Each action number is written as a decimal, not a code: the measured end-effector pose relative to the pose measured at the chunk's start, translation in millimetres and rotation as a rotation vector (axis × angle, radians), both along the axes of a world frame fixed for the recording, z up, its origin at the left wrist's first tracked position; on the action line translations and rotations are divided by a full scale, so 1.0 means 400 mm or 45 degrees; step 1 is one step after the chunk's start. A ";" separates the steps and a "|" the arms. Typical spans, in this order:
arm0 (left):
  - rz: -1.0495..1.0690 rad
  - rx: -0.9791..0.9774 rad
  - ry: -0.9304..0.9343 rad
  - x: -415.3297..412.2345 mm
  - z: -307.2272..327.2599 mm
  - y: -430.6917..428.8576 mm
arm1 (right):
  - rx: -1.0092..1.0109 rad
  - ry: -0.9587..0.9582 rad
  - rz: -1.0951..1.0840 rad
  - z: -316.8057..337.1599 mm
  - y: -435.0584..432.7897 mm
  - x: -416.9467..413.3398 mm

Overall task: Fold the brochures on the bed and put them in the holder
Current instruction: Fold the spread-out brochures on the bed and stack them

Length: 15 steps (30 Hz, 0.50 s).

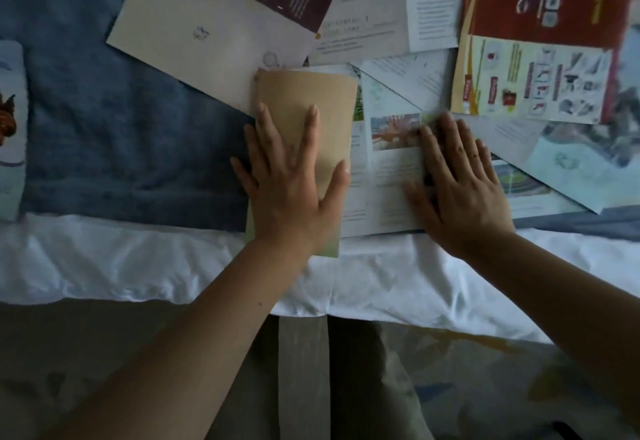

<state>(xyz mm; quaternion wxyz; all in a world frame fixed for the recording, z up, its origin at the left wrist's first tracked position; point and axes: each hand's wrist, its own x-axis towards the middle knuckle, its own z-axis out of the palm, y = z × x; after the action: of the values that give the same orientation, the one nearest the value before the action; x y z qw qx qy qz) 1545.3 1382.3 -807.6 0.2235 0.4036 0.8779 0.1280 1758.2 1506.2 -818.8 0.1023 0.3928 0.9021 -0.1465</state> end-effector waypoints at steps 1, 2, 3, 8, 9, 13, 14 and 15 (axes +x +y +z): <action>-0.007 -0.009 0.009 0.013 -0.002 0.013 | -0.003 -0.007 -0.018 0.000 0.004 0.021; -0.019 -0.026 0.016 0.027 -0.005 0.025 | -0.007 -0.010 -0.024 -0.001 0.008 0.040; -0.033 -0.058 0.027 0.041 -0.007 0.037 | -0.011 -0.006 -0.023 -0.001 0.010 0.055; -0.074 -0.216 0.145 0.088 -0.030 0.076 | -0.013 0.020 -0.051 -0.011 0.001 0.081; -0.083 -0.223 0.162 0.089 -0.036 0.077 | -0.009 0.023 -0.058 -0.013 -0.003 0.077; -0.144 -0.204 0.236 0.082 -0.053 0.063 | -0.017 0.040 -0.083 -0.018 -0.024 0.051; -0.162 -0.190 0.259 0.075 -0.057 0.058 | -0.021 0.034 -0.086 -0.019 -0.029 0.045; -0.177 -0.177 0.280 0.065 -0.061 0.053 | -0.023 0.025 -0.082 -0.020 -0.035 0.038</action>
<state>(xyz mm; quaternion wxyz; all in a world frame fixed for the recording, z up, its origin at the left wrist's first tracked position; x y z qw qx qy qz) 1571.2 1403.5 -832.1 0.1619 0.4584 0.8738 0.0060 1773.3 1492.1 -826.7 0.0922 0.4194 0.8885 -0.1618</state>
